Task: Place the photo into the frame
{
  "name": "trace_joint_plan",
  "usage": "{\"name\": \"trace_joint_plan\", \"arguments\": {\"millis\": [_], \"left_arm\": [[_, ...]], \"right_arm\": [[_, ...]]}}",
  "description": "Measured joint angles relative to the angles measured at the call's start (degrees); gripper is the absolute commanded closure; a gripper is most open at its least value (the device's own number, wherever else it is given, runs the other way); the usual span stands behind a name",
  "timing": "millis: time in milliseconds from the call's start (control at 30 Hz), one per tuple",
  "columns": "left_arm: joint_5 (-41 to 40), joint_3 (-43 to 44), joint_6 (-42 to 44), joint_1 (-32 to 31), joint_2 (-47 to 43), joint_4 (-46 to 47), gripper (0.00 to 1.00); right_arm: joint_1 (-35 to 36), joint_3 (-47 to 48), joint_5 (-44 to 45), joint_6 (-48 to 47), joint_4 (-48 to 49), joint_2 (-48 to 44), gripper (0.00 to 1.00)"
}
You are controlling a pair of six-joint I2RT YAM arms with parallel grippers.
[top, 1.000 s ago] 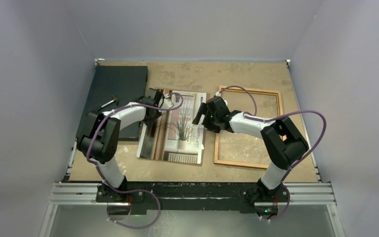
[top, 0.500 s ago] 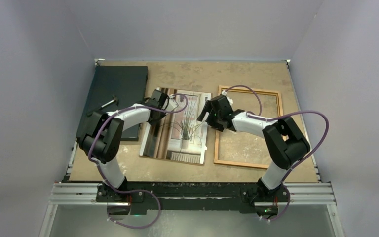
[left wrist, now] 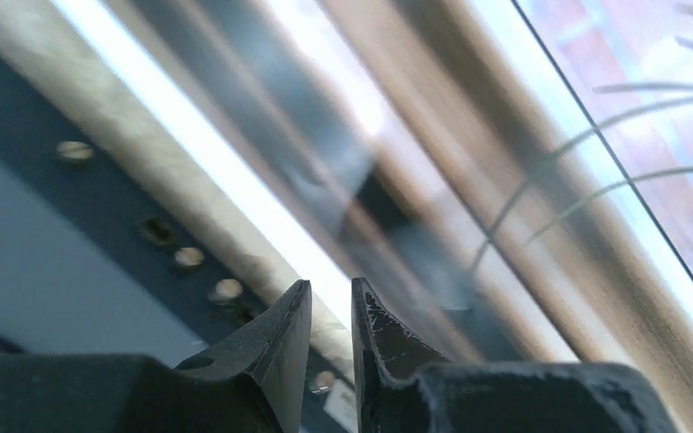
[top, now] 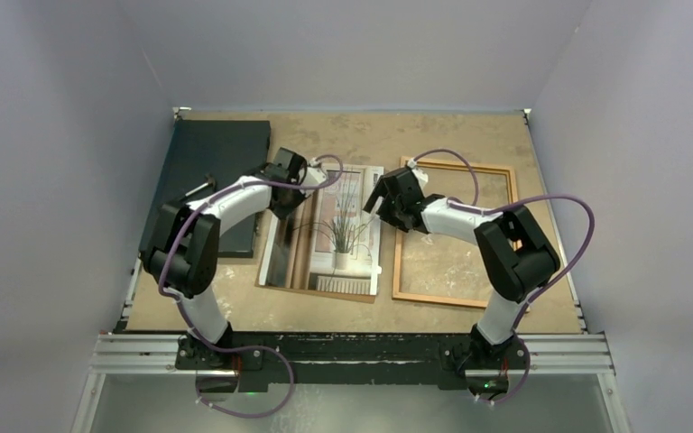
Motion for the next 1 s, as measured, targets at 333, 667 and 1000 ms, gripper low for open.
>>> {"name": "trace_joint_plan", "arguments": {"millis": [333, 667, 1000], "left_arm": [[-3.54, 6.62, 1.14, 6.27, 0.42, 1.20, 0.79], [-8.37, 1.92, 1.36, 5.11, 6.97, 7.82, 0.80], [-9.01, 1.95, 0.22, 2.58, 7.82, 9.68, 0.83]], "right_arm": [[-4.50, -1.31, 1.49, -2.73, -0.50, -1.22, 0.10], [-4.59, -0.15, 1.68, -4.48, 0.52, 0.09, 0.09], [-3.87, 3.69, 1.09, -4.87, 3.30, 4.20, 0.10]]}}
